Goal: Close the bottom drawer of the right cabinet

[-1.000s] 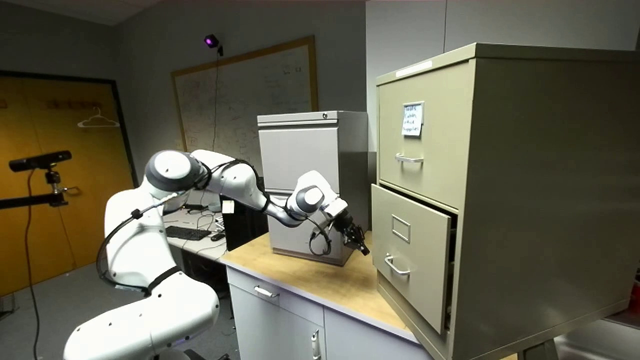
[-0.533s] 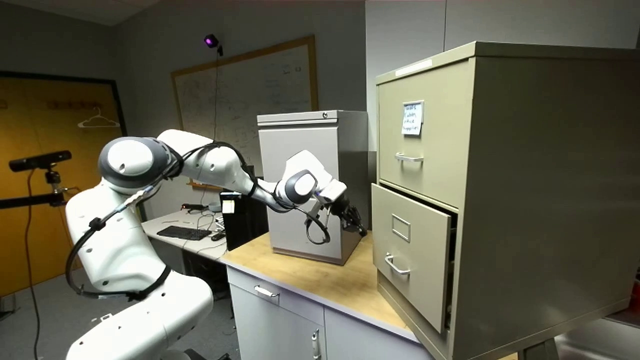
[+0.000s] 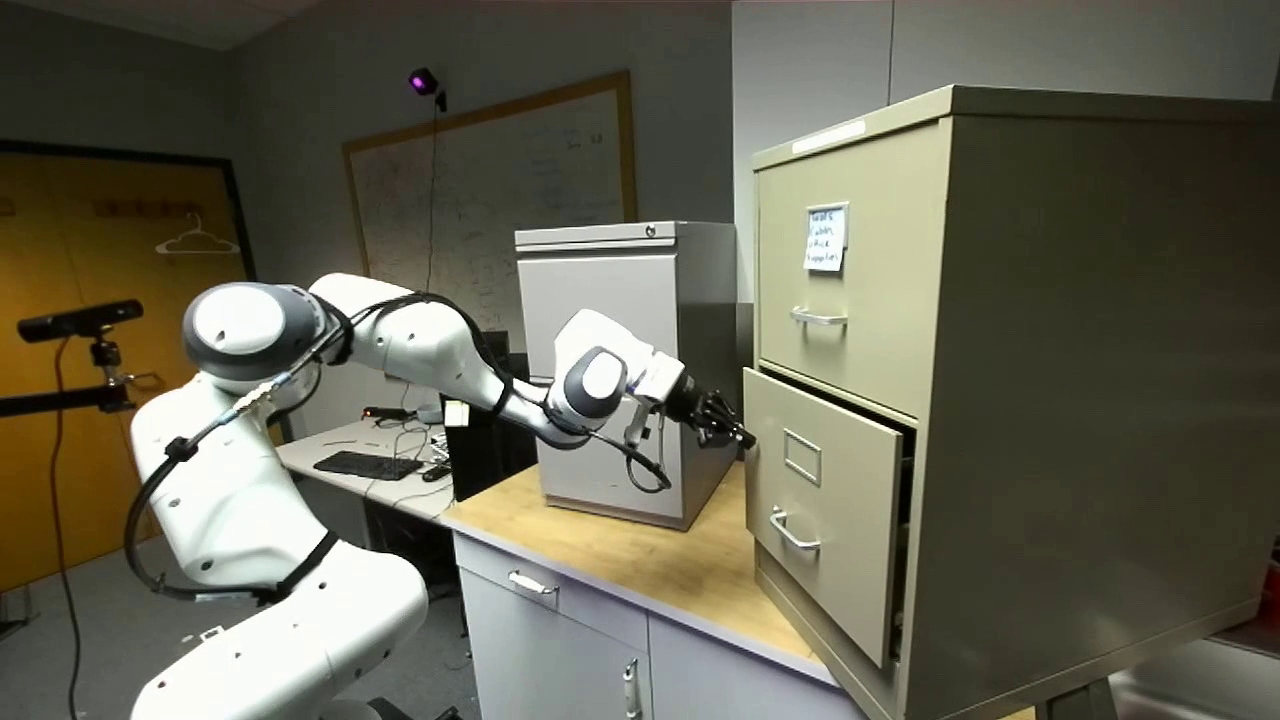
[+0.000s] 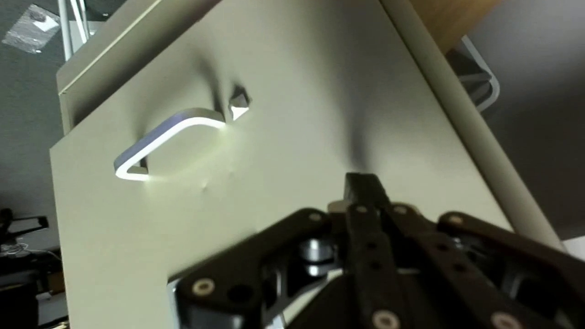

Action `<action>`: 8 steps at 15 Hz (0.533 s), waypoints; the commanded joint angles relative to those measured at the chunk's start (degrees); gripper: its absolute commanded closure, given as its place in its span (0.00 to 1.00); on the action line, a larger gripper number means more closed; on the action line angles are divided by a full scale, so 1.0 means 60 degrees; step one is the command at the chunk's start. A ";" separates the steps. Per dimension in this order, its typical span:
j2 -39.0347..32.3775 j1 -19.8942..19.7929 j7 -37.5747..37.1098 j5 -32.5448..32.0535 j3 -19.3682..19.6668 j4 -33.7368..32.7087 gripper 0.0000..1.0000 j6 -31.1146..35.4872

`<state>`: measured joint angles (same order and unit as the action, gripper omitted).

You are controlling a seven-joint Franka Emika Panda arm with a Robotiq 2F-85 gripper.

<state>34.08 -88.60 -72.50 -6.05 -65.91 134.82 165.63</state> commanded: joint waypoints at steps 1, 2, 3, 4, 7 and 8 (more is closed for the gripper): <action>0.1528 -0.1214 -0.1191 0.0150 -0.1030 -0.0040 1.00 0.0569; 0.1878 -0.1598 -0.1395 0.0251 -0.1389 -0.0188 1.00 0.0535; 0.2142 -0.1954 -0.1561 0.0361 -0.1756 -0.0394 1.00 0.0395; 0.2455 -0.2304 -0.1725 0.0447 -0.2111 -0.0640 1.00 0.0162; 0.3050 -0.2997 -0.1905 0.0676 -0.2944 -0.1348 1.00 -0.0629; 0.3109 -0.3160 -0.1903 0.0749 -0.3143 -0.1597 1.00 -0.0960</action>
<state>50.22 -100.69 -82.90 -3.12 -79.05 131.86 163.19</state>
